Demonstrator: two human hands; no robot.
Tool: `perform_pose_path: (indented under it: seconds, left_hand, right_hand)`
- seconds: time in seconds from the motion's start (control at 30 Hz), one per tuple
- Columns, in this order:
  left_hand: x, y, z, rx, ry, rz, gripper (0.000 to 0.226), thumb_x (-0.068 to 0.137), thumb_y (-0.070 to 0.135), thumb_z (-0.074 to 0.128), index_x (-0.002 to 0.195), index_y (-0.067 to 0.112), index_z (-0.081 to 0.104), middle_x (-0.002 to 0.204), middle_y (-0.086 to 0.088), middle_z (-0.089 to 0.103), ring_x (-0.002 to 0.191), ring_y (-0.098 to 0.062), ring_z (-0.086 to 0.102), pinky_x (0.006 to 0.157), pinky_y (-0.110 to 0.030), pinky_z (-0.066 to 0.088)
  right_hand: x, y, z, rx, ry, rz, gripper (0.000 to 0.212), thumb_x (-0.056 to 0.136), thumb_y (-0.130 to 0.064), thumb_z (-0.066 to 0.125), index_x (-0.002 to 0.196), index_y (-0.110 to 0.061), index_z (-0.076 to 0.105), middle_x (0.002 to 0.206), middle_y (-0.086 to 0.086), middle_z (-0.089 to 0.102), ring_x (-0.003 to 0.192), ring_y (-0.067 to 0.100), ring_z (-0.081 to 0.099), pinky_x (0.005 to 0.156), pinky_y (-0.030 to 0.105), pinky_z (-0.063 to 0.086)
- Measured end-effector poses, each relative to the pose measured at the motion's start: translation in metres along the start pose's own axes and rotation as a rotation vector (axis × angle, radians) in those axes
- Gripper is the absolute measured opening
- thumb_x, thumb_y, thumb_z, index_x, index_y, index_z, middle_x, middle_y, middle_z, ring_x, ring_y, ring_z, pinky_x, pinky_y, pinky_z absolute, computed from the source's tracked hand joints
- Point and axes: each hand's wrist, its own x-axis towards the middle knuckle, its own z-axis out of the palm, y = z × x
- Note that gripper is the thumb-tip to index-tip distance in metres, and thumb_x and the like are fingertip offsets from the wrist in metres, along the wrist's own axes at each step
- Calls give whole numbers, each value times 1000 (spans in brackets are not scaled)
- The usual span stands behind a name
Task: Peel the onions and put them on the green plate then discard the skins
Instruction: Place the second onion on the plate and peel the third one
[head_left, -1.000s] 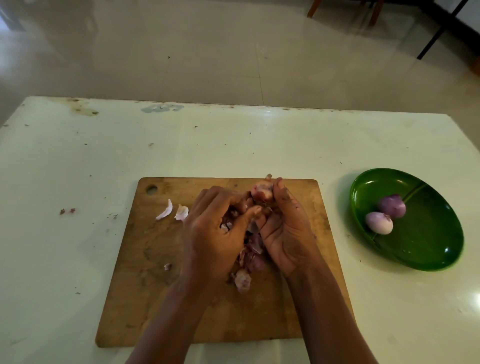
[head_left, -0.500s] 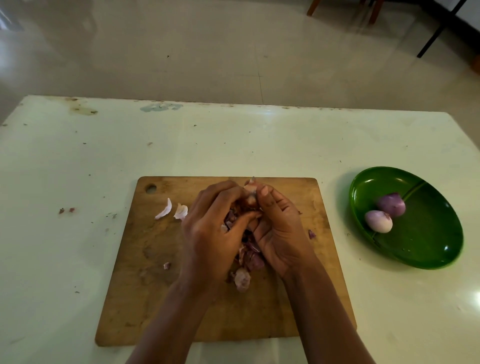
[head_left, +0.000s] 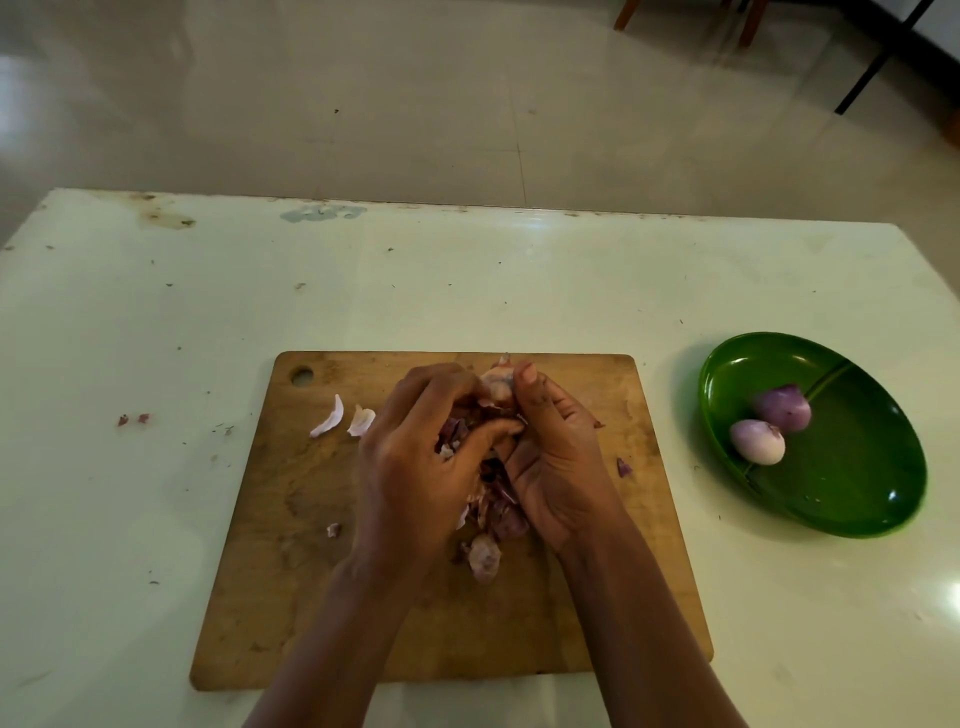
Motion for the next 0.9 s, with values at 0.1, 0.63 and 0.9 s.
perform_pose_path:
  seconds: [0.1, 0.63, 0.9]
  left_hand:
    - [1, 0, -1, -145, 13, -100, 24, 79, 25, 70, 98, 9, 68, 95, 1, 65, 88, -6, 64, 76, -22, 54]
    - [1, 0, 2, -107, 115, -154, 10, 89, 12, 59, 95, 5, 63, 85, 1, 65, 79, -6, 63, 68, -13, 51]
    - [1, -4, 2, -27, 86, -114, 24, 85, 31, 60, 97, 12, 69, 101, 3, 61, 94, -15, 60, 74, -23, 54]
  right_hand:
    - [0, 1, 0, -3, 35, 1, 34, 61, -31, 72, 82, -5, 69, 78, 8, 69, 73, 15, 68, 64, 22, 57]
    - [1, -5, -1, 145, 160, 44, 38, 81, -29, 58, 103, 2, 64, 93, 18, 70, 79, 21, 70, 63, 23, 58]
    - [1, -5, -8, 118, 186, 65, 37, 84, -26, 56, 111, -2, 63, 102, 19, 70, 86, 22, 68, 71, 29, 59]
